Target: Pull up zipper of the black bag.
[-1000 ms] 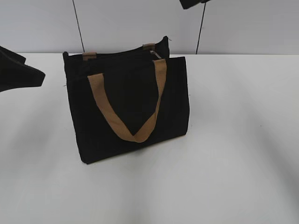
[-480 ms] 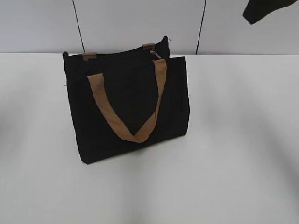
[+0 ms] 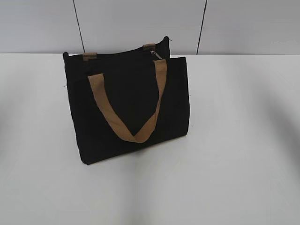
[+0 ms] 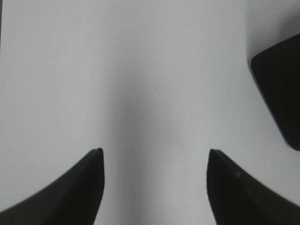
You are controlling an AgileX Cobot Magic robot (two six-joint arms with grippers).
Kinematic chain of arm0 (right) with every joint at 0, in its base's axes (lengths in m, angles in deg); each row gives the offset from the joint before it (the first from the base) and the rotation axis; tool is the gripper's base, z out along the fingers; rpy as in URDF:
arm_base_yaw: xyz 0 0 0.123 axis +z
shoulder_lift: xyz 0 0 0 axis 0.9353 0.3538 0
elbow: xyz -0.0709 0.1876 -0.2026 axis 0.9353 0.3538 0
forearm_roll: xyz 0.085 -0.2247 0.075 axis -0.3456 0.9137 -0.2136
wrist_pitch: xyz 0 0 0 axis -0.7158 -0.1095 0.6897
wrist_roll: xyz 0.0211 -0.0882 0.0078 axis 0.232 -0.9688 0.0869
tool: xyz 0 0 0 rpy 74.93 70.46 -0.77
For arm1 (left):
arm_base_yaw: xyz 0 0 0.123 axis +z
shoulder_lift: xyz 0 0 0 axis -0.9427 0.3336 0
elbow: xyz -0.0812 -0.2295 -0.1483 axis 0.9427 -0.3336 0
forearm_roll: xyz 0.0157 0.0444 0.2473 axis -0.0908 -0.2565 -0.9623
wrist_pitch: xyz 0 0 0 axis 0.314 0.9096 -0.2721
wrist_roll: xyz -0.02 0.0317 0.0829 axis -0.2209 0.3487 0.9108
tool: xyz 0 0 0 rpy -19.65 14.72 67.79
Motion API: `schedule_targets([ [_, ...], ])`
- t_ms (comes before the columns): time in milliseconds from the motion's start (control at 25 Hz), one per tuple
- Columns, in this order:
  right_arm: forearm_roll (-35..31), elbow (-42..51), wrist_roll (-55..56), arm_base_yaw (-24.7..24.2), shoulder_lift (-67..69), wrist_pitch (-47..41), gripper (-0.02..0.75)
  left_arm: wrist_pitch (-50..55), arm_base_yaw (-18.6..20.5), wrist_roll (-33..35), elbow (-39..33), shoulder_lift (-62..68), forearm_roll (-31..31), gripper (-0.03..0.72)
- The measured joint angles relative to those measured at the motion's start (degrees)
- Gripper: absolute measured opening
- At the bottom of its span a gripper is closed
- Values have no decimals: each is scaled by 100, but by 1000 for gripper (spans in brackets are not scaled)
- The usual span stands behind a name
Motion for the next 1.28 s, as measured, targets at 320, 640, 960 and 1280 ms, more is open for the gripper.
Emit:
schedule_targets([
  [320, -563, 968, -83, -725, -1116, 0, 421, 421, 0, -114, -282, -411, 14, 510],
  [640, -664, 3909, -113, -730, -3420, 552, 421, -199, 0, -114, -2301, -2082, 214, 510],
  [960, -670, 6058, -123, -730, -5425, 802, 421, -195, 0, -114, -3705, -3818, 276, 510],
  [1280, -695, 6535, -133, -730, -6856, 776, 421, -213, 0, -115, -3811, -5444, 284, 509],
])
